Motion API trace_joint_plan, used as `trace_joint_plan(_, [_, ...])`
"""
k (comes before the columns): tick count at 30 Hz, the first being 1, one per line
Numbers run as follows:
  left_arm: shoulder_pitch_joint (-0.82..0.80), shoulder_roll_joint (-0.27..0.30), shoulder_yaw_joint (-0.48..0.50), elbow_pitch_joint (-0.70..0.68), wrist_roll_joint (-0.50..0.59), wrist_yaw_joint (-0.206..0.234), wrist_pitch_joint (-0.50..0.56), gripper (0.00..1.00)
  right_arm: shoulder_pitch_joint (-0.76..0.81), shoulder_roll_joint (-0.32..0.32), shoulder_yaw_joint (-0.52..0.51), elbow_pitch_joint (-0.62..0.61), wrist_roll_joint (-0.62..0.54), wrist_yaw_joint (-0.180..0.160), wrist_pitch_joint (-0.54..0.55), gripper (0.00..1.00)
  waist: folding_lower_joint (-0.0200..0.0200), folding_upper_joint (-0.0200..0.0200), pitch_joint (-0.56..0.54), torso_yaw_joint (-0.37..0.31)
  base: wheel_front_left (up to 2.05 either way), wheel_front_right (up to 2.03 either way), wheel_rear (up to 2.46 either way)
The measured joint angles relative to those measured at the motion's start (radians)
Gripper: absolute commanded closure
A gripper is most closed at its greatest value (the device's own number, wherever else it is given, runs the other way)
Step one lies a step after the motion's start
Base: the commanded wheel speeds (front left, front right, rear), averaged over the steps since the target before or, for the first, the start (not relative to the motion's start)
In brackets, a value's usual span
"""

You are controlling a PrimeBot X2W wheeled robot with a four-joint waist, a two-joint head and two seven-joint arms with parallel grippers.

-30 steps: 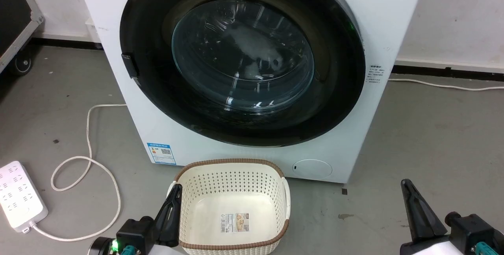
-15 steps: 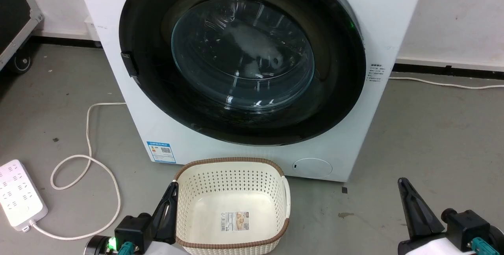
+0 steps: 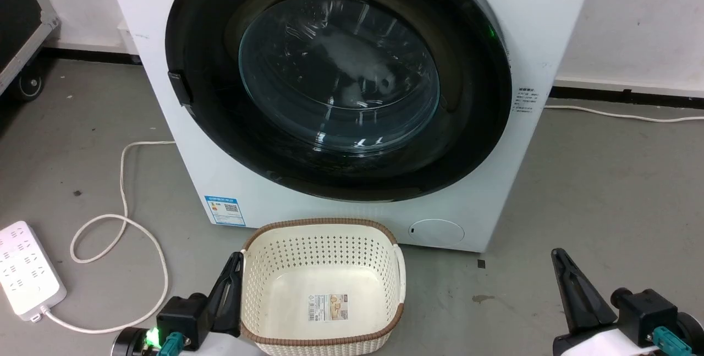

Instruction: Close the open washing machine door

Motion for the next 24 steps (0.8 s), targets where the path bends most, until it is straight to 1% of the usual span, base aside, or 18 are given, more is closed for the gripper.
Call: trace_joint_plan(24, [-0.005, -0.006, 0.026, -0.022, 0.028, 0.01, 0.046, 1.0, -0.014, 0.0, 0.011, -0.014, -0.01, 0.0, 0.049, 1.0, 0.0, 0.0, 0.008, 0.001, 0.0, 0.0, 0.0])
